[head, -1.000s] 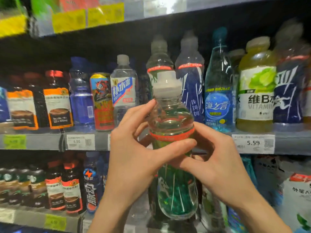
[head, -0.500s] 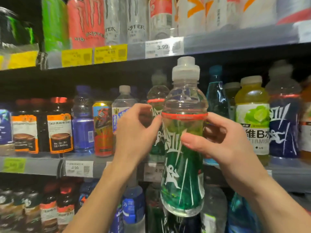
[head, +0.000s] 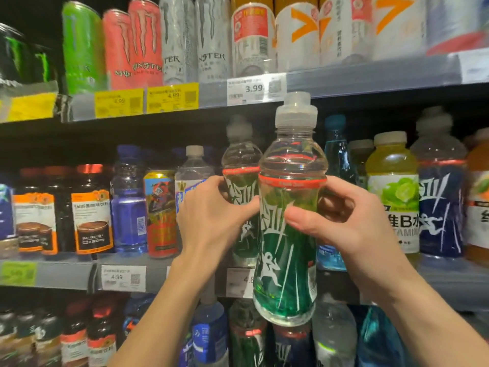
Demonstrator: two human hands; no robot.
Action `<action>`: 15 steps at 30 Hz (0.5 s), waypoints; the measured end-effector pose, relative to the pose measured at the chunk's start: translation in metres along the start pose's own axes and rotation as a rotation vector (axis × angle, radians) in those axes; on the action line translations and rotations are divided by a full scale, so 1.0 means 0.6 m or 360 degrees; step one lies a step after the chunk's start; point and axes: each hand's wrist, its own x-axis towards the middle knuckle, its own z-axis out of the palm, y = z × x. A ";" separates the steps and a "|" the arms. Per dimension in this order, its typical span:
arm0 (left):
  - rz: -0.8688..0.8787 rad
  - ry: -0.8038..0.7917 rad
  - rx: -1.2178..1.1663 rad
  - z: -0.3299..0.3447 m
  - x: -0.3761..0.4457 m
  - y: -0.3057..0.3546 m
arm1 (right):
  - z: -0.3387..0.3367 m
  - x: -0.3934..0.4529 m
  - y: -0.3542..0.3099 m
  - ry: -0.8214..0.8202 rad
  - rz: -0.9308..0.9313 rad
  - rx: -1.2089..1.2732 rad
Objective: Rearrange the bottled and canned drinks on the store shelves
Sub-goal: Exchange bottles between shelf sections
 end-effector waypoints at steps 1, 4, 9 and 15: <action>0.0032 0.0040 -0.0046 -0.004 -0.003 -0.004 | 0.000 0.001 0.001 0.0017 0.0005 0.0025; 0.0116 0.0021 -0.0275 -0.020 -0.019 -0.019 | 0.003 0.007 0.002 0.0086 -0.0001 0.0049; 0.0159 0.0053 -0.0770 -0.064 -0.044 -0.044 | 0.011 0.026 0.006 0.0214 -0.0016 0.0046; 0.0137 0.0273 -0.1006 -0.119 -0.028 -0.095 | 0.042 0.052 0.011 0.0392 -0.0062 0.0020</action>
